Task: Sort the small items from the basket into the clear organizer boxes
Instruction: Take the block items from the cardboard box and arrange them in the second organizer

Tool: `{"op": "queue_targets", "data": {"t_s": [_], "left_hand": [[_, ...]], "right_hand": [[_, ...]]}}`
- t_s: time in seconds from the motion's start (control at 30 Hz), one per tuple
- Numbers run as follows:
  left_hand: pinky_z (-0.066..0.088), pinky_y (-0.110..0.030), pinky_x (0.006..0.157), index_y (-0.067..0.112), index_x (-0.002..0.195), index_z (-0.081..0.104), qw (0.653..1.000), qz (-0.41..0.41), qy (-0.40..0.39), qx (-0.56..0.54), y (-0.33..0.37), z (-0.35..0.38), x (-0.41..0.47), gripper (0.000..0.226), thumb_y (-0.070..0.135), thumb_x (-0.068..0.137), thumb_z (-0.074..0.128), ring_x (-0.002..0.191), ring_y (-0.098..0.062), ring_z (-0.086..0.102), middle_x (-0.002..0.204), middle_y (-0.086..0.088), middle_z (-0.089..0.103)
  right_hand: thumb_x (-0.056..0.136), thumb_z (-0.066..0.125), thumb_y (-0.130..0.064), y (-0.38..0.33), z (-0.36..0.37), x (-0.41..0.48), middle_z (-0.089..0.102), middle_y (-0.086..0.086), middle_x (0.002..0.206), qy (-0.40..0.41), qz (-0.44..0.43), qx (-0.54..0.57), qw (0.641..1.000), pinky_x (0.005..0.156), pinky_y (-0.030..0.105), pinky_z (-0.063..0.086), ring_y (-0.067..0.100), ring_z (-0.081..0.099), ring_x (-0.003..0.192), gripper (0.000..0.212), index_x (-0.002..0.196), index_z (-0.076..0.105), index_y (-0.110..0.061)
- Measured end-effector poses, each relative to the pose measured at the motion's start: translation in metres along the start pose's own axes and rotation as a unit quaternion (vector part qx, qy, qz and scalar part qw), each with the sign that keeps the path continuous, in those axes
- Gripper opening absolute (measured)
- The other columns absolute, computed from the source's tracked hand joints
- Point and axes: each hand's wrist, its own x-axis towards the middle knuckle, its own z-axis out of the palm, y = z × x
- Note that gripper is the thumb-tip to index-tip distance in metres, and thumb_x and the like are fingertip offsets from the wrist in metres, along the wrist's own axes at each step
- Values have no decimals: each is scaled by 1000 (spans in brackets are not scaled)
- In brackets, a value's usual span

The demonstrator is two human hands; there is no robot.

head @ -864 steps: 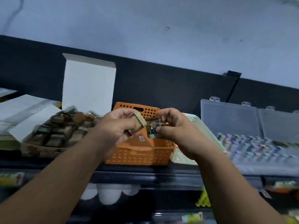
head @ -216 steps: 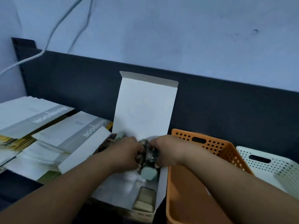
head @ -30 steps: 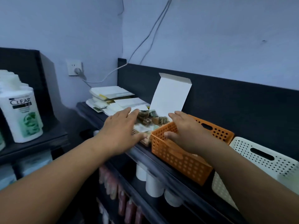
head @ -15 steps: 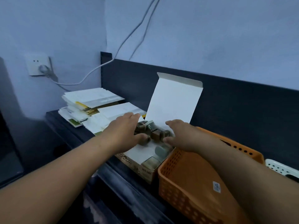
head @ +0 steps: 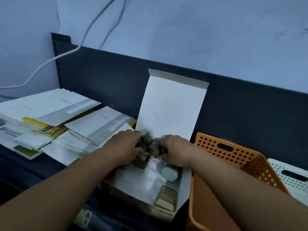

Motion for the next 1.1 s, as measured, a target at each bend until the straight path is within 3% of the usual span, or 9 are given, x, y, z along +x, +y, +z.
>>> {"op": "queue_targets", "data": {"t_s": [0.23, 0.33, 0.47, 0.6, 0.67, 0.77, 0.9, 1.0, 1.1], "left_hand": [[47, -36, 82, 18, 111, 57, 998, 41, 19, -41, -8, 1, 5, 24, 22, 87, 54, 98, -22, 54, 112, -3, 54], [50, -34, 77, 19, 106, 59, 988, 24, 42, -147, -8, -1, 2, 20, 21, 88, 52, 90, -17, 57, 103, 0, 61], [45, -23, 67, 25, 105, 62, 936, -10, 45, -348, -8, -6, -1, 18, 32, 89, 58, 86, -5, 58, 98, 11, 64], [46, -23, 70, 24, 105, 63, 910, -33, 36, -413, -9, -8, -3, 17, 28, 89, 59, 86, -8, 60, 96, 6, 65], [45, -22, 70, 23, 105, 63, 904, -38, 33, -424, -10, -8, -6, 16, 25, 90, 57, 85, -8, 59, 96, 6, 64], [46, -21, 72, 23, 107, 64, 896, -45, 30, -441, -14, -10, -9, 18, 24, 90, 56, 91, -10, 60, 102, 6, 64], [50, -31, 85, 23, 109, 65, 883, -52, 25, -467, -18, -13, -13, 23, 20, 92, 50, 95, -15, 62, 104, 2, 66], [50, -33, 83, 24, 109, 65, 872, -52, 25, -485, -19, -15, -15, 24, 20, 92, 50, 95, -18, 62, 102, 1, 66], [52, -32, 76, 23, 108, 65, 845, -61, 19, -530, -19, -17, -16, 26, 16, 92, 47, 95, -21, 61, 105, -3, 63]], "right_hand": [[84, 59, -9, -7, 1, 1, 52, 6, 117, 35, 5, -2, 999, 75, 28, 38, 25, 54, 106, 29, 111, 56, -19], [83, 57, -6, -6, -2, 1, 56, 7, 111, 48, 32, 22, 998, 75, 28, 42, 25, 54, 102, 21, 103, 58, -13], [84, 57, -13, -6, -6, 1, 52, 4, 102, 49, 69, 31, 996, 76, 30, 47, 26, 56, 99, 15, 99, 60, -12], [85, 61, -24, -14, 5, 6, 50, 4, 116, 8, 61, 27, 998, 85, 34, 49, 24, 55, 103, 31, 115, 56, -24], [84, 62, -29, -19, 10, 8, 47, 6, 119, 19, 61, 31, 997, 81, 33, 48, 25, 56, 98, 31, 114, 55, -26], [84, 60, -19, -21, 9, 5, 44, 6, 117, 38, 69, 42, 996, 79, 30, 42, 27, 53, 102, 33, 117, 55, -21], [79, 61, -14, -18, 12, 6, 48, 6, 111, 80, 88, 53, 991, 72, 27, 38, 26, 55, 98, 23, 102, 57, -17], [76, 63, -8, -14, 12, 7, 52, 1, 99, 108, 113, 113, 981, 69, 31, 46, 23, 56, 88, 19, 91, 56, -16], [77, 62, -2, -11, 5, 1, 58, 0, 98, 151, 141, 225, 952, 73, 33, 53, 20, 58, 88, 28, 98, 59, -19]]}}
